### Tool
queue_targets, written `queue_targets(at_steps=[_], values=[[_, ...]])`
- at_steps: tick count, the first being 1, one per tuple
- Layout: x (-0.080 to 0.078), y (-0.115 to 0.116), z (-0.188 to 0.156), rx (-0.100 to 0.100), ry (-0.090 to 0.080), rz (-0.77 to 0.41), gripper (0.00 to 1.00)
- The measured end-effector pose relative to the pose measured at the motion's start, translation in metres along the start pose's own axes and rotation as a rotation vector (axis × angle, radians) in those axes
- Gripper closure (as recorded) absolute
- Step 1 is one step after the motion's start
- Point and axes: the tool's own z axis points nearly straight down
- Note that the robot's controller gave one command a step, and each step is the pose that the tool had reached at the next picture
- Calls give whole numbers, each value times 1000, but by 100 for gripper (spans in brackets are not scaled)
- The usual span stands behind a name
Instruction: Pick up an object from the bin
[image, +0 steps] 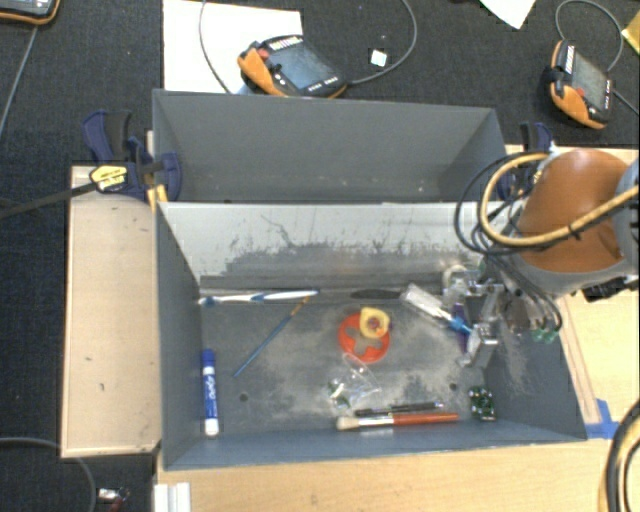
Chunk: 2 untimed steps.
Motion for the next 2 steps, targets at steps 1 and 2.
queue_targets(at_steps=[1,2], values=[[-2,0,-4,1,-8,-5,0],[-53,1,86,0,-7,285,0]])
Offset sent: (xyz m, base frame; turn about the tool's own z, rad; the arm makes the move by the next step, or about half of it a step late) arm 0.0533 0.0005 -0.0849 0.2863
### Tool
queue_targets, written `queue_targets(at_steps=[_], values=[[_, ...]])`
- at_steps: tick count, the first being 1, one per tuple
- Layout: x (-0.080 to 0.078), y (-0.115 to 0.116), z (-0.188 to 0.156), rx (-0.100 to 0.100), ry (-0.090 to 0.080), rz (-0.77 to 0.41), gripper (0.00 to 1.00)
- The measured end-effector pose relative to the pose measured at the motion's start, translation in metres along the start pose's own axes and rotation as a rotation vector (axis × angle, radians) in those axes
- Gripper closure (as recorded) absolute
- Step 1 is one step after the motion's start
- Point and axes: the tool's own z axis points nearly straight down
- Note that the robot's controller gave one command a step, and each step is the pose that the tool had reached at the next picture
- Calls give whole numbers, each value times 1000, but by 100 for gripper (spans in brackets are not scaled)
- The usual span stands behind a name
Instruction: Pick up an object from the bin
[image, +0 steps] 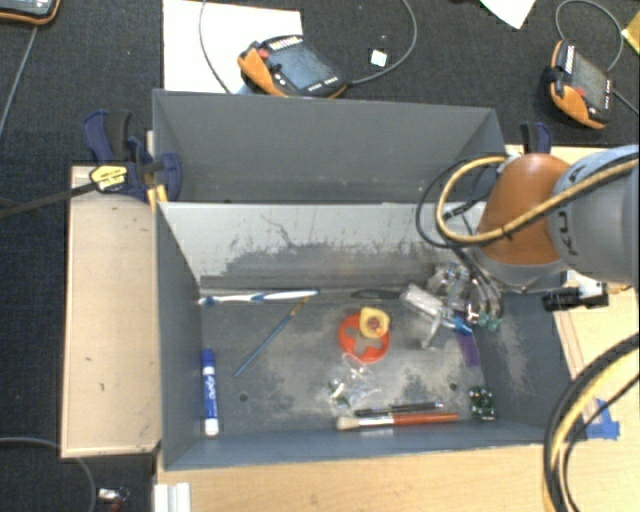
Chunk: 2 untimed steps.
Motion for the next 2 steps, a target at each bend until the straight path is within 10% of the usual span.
queue_targets(at_steps=[1,2], values=[[-2,-6,-67,0,-8,-270,0],[3,1,-31,0,4,-9,0]])
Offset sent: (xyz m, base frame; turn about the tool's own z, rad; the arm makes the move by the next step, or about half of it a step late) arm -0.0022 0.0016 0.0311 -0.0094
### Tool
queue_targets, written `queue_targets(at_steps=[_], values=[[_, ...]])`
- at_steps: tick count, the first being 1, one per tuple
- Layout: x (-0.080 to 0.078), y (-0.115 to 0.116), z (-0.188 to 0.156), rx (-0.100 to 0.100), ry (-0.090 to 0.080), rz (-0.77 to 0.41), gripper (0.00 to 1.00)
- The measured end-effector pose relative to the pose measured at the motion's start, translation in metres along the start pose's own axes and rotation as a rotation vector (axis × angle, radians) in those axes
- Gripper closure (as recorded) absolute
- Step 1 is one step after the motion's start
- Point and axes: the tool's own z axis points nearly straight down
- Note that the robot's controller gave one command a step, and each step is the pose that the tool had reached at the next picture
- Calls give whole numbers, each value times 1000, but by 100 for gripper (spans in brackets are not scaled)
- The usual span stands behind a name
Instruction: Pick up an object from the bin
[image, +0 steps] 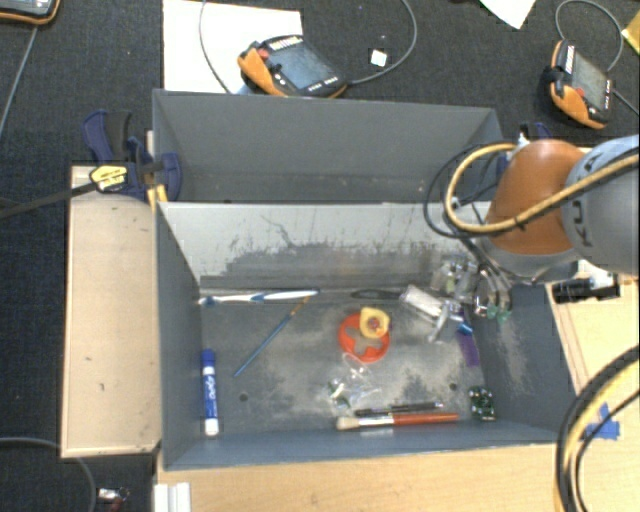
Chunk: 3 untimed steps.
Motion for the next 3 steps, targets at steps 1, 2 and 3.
queue_targets(at_steps=[1,2,3], values=[[6,17,29,-2,-14,-82,0],[4,14,29,-2,-12,260,100],[5,14,28,-2,-12,258,100]])
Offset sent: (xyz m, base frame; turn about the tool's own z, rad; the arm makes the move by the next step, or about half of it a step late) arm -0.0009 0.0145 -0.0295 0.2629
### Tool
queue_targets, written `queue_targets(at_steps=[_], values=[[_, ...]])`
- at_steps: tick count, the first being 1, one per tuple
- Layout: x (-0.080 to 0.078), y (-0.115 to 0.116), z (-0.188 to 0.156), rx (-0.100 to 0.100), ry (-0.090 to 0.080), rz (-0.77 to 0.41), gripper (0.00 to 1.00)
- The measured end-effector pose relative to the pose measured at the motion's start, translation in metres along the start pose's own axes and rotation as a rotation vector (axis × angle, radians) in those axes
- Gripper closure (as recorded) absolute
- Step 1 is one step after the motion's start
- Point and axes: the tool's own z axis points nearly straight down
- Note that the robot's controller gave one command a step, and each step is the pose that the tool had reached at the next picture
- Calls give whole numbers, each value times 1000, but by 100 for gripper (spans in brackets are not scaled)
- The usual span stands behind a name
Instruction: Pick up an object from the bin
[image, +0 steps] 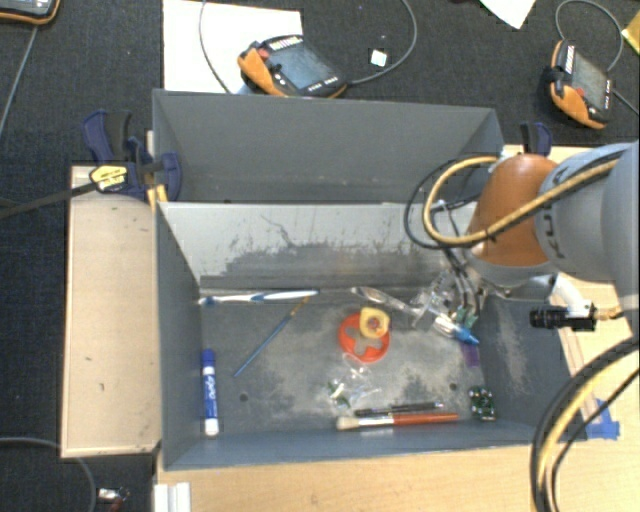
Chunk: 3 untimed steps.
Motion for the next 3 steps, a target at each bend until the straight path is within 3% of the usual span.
queue_targets(at_steps=[1,2,3], values=[[2,-1,-30,4,9,-1,100],[-1,0,-72,-1,-1,-2,100],[-1,0,-104,0,1,-5,100]])
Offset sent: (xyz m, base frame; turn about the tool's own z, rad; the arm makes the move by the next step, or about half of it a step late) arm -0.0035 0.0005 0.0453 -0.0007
